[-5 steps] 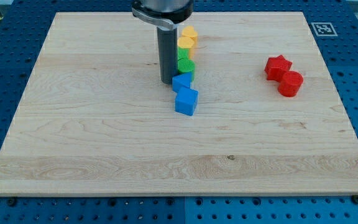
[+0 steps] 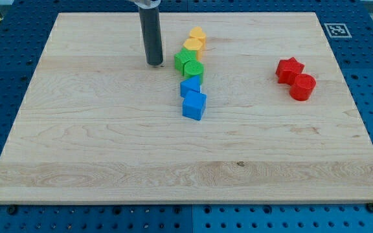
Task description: Slide the green star and green circle slightly right and down
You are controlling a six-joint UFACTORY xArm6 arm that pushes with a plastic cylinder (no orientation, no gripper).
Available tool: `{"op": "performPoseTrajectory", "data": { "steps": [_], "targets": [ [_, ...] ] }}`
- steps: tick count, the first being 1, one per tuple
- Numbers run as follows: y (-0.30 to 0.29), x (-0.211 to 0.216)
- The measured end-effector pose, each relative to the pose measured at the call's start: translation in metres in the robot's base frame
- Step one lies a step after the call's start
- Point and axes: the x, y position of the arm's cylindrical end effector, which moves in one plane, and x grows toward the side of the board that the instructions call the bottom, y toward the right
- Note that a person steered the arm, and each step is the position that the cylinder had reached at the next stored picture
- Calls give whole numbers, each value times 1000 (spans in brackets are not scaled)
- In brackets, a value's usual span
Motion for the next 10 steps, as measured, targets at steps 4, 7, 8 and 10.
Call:
{"op": "performPoseTrajectory", "data": {
  "steps": [4, 7, 8, 10],
  "targets": [
    [72, 42],
    [82, 42],
    [70, 19],
    [95, 11]
  ]
}}
